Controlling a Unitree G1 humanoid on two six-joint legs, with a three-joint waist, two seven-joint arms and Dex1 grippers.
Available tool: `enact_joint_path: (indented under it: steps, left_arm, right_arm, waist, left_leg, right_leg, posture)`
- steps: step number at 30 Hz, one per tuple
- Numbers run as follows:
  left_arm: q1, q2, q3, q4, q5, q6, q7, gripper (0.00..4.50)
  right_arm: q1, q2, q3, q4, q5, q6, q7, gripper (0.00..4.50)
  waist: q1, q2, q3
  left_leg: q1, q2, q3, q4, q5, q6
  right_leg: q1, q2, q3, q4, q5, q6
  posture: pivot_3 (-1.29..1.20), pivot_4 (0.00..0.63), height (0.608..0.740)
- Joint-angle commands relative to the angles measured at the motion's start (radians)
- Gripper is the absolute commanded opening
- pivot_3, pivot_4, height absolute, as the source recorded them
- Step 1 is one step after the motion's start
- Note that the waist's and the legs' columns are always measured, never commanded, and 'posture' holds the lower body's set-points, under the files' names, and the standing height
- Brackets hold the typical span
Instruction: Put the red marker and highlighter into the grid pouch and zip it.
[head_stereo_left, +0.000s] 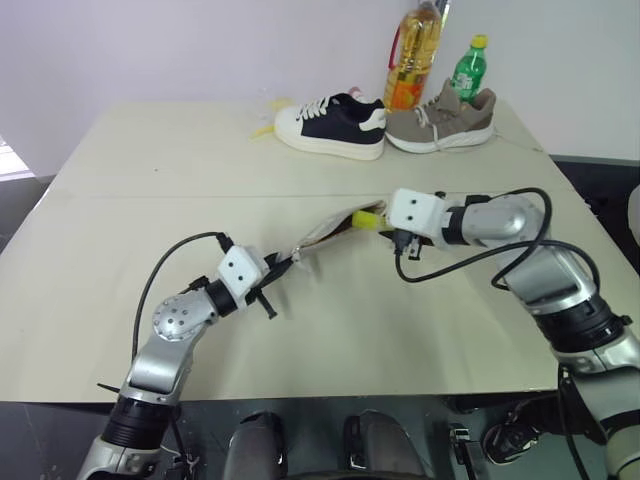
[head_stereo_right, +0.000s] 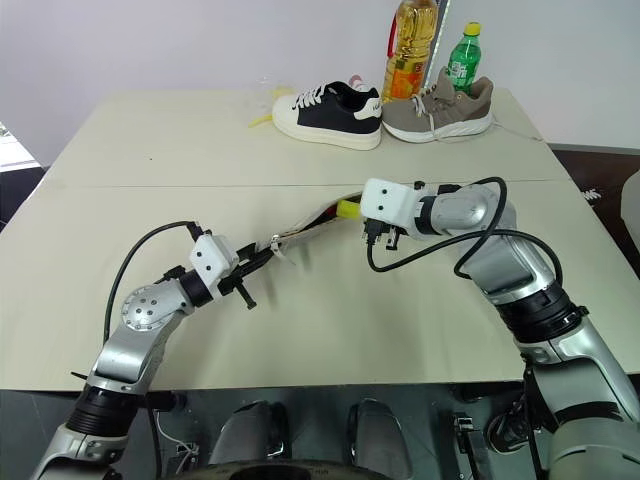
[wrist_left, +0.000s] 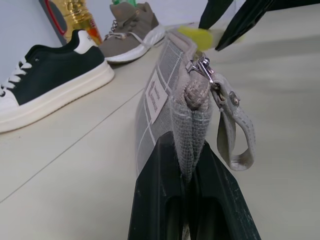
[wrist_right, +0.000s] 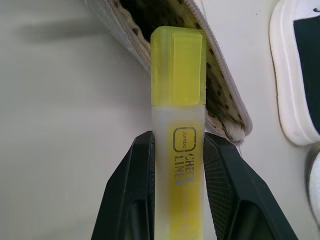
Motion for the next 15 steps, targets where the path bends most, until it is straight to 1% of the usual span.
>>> enact_joint_path:
  steps: [1, 4, 7, 15]
  left_arm:
    - [-0.005, 0.017, -0.010, -0.058, 0.001, -0.006, -0.017, 0.00]
    - [-0.007, 0.030, -0.019, -0.066, 0.001, -0.004, -0.034, 0.00]
    - [-0.021, 0.044, -0.029, -0.069, -0.007, 0.009, -0.056, 0.00]
    - [-0.045, 0.040, -0.040, -0.066, -0.016, 0.029, -0.076, 0.00]
  right_arm:
    - [-0.043, -0.043, 0.032, 0.004, -0.081, -0.133, 0.018, 0.80]
    - [-0.057, -0.082, 0.073, 0.011, -0.164, -0.261, 0.030, 0.80]
    - [-0.063, -0.090, 0.091, 0.003, -0.211, -0.358, 0.043, 0.80]
    - [-0.046, 0.012, 0.086, -0.096, -0.217, -0.371, 0.080, 0.80]
  waist:
    - [0.000, 0.000, 0.000]
    - [0.000, 0.000, 0.000]
    - [0.000, 0.000, 0.000]
    - [0.000, 0.000, 0.000]
  left_leg:
    - [0.000, 0.000, 0.000, 0.000, 0.000, 0.000]
    - [0.000, 0.000, 0.000, 0.000, 0.000, 0.000]
    - [0.000, 0.000, 0.000, 0.000, 0.000, 0.000]
    - [0.000, 0.000, 0.001, 0.000, 0.000, -0.001]
  right_leg:
    - [0.000, 0.000, 0.000, 0.000, 0.000, 0.000]
    - [0.000, 0.000, 0.000, 0.000, 0.000, 0.000]
    - [0.000, 0.000, 0.000, 0.000, 0.000, 0.000]
    - [0.000, 0.001, 0.000, 0.000, 0.000, 0.000]
  posture:
    - [0.00, 0.150, 0.705]
    - [0.00, 0.150, 0.705]
    - [0.00, 0.150, 0.705]
    - [0.00, 0.150, 0.705]
